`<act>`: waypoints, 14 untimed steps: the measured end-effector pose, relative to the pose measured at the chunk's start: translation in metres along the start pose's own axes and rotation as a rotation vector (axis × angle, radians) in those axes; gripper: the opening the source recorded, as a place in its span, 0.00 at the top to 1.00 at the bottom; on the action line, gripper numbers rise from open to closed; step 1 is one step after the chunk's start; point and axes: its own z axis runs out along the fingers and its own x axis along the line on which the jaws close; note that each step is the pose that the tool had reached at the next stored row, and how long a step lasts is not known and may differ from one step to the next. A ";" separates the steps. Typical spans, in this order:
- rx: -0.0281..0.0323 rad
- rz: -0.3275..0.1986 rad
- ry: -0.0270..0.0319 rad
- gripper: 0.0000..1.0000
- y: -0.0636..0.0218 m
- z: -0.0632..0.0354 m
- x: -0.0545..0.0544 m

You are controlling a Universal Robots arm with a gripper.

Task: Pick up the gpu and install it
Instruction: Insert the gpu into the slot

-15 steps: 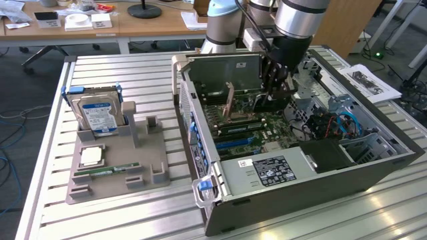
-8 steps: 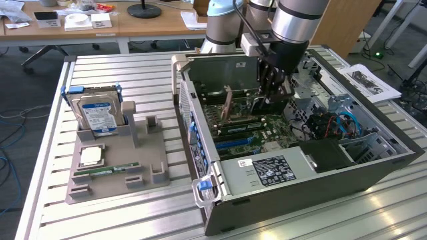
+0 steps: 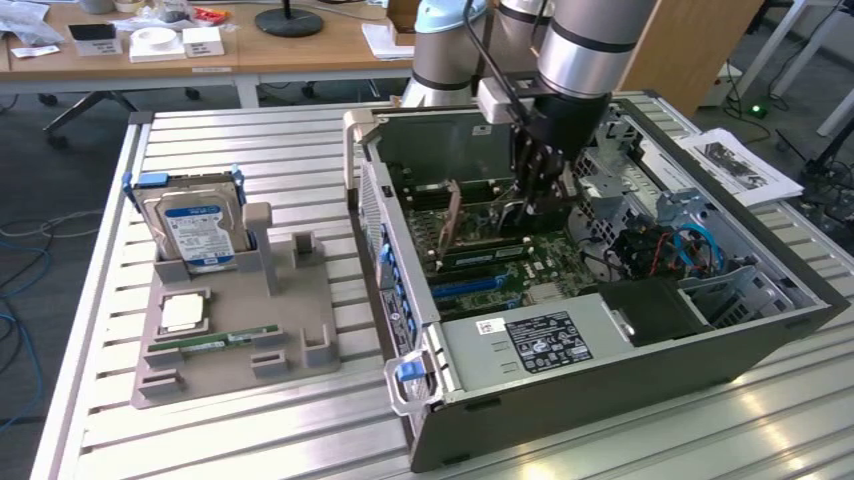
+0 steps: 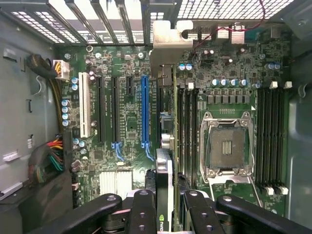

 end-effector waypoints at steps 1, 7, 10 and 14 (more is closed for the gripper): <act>0.0000 0.000 0.0000 0.73 0.0002 0.0010 0.000; 0.0000 0.000 0.0000 0.73 0.0008 0.0028 0.002; 0.0000 0.000 0.0001 0.73 0.0007 0.0030 0.006; 0.0000 0.000 0.0000 0.73 0.0006 0.0032 0.011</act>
